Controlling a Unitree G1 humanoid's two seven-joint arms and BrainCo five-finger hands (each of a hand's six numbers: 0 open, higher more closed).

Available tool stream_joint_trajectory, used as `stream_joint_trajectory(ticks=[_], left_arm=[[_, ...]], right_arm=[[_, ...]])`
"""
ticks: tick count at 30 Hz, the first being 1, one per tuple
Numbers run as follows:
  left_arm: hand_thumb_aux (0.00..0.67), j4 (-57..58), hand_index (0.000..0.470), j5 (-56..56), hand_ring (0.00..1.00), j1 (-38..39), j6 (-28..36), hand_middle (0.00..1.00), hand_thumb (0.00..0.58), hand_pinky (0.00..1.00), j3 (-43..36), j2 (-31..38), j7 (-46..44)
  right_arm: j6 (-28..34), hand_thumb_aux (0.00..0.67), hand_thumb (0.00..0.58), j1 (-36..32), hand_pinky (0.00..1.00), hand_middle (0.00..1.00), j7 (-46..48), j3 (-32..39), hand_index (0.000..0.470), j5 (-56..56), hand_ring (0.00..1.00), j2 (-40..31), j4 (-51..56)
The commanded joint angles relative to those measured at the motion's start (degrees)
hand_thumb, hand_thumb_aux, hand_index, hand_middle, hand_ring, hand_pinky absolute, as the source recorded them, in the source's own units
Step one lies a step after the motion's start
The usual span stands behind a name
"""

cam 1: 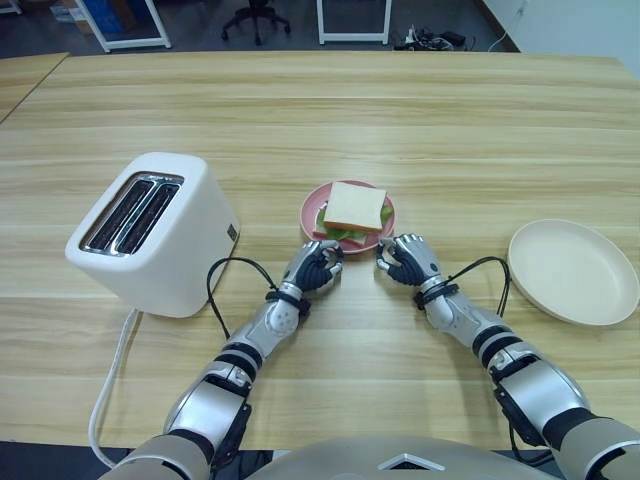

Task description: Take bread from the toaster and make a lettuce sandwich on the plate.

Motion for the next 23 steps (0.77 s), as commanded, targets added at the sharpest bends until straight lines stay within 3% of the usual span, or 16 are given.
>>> stream_joint_trajectory(ticks=[1,5,9,14,23], left_arm=[[0.000,-5.4,0.000,-5.4,0.00,7.6,-13.5,0.00,0.000,0.00,2.4,-1.0,0.2],[0.000,-13.2,0.000,-11.1,0.00,12.4,-20.2,0.00,0.000,0.00,7.4,-3.6,1.8],[0.000,-16.0,0.000,-11.9,0.00,13.9,-19.4,0.00,0.000,0.00,13.1,-5.6,4.2],[0.000,-16.7,0.000,-13.5,0.00,14.6,-15.0,0.00,0.000,0.00,15.7,-6.8,2.4],[0.000,-20.2,0.000,-8.0,0.00,18.1,-14.9,0.00,0.000,0.00,17.9,-8.4,3.6]], right_arm=[[-8.3,0.000,0.000,5.2,0.00,0.00,-8.9,-3.0,0.000,3.3,0.00,-0.3,-3.5],[-16.2,0.000,0.000,8.3,0.00,0.00,-16.1,-8.2,0.000,6.6,0.00,-1.3,-10.3],[-21.0,0.000,0.000,12.4,0.00,0.00,-14.4,-12.7,0.000,12.9,0.00,0.0,-13.3],[-21.9,0.000,0.000,14.2,0.00,0.00,-8.8,-14.4,0.000,15.8,0.00,0.7,-13.3],[-22.8,0.000,0.000,16.5,0.00,0.00,-3.5,-16.4,0.000,16.1,0.00,1.8,-15.0]])
